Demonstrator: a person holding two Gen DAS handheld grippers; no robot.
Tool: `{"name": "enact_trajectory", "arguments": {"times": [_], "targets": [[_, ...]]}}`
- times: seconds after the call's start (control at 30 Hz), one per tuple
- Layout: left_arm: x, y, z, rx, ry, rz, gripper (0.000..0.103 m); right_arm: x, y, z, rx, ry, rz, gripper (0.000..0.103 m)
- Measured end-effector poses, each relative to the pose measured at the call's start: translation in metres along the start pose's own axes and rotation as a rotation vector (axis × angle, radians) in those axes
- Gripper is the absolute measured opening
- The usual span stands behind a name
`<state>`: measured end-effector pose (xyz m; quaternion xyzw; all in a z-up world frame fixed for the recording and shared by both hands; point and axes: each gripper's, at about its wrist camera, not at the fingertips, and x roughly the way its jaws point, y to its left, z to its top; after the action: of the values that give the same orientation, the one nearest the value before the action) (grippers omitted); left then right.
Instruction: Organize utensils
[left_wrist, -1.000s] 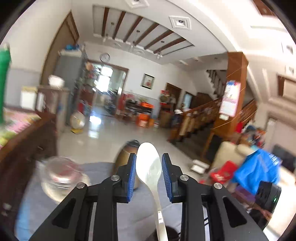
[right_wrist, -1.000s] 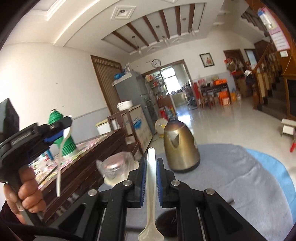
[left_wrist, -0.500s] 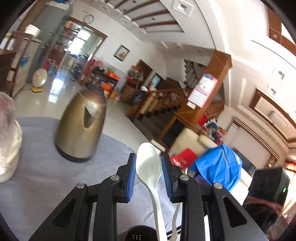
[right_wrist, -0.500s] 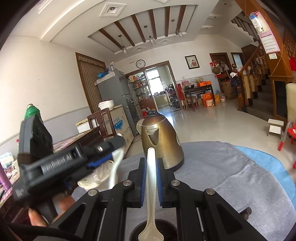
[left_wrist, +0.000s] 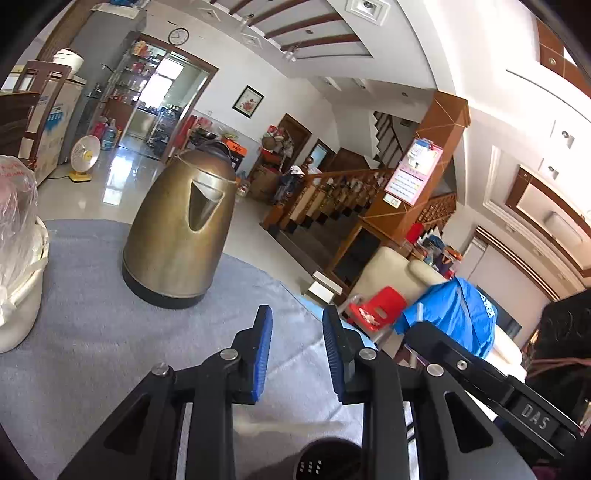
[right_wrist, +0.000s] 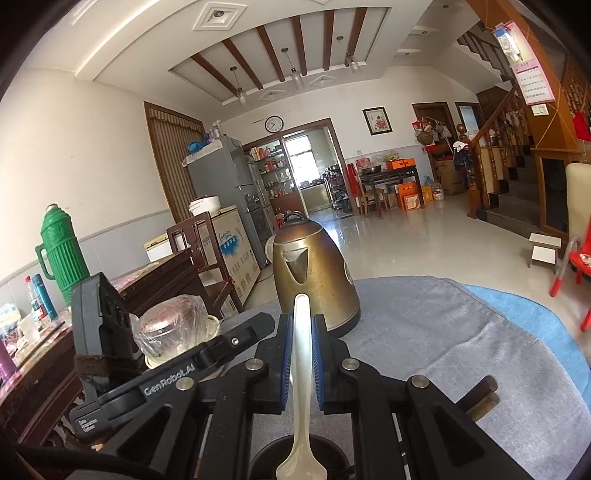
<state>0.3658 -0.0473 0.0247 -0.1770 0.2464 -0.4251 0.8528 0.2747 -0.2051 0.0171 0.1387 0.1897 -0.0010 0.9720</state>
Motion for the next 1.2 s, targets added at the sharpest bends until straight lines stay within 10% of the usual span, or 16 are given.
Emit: {"name": "enact_trajectory", "arguments": {"times": [0.37, 0.77, 1.07, 1.2], "targets": [[-0.036, 0.034, 0.004, -0.063, 0.002, 0.105, 0.037, 0.004, 0.008, -0.009, -0.022, 0.026, -0.014, 0.011], [-0.010, 0.078, -0.021, -0.258, 0.323, 0.266, 0.055, -0.021, -0.002, -0.026, 0.008, 0.119, 0.049, 0.012], [-0.065, 0.062, -0.041, -0.220, 0.287, 0.360, 0.055, -0.099, -0.048, -0.009, 0.034, 0.065, 0.042, 0.012], [-0.104, 0.046, -0.056, -0.182, 0.293, 0.436, 0.055, -0.089, -0.082, -0.020, 0.084, 0.196, 0.014, 0.012]]}}
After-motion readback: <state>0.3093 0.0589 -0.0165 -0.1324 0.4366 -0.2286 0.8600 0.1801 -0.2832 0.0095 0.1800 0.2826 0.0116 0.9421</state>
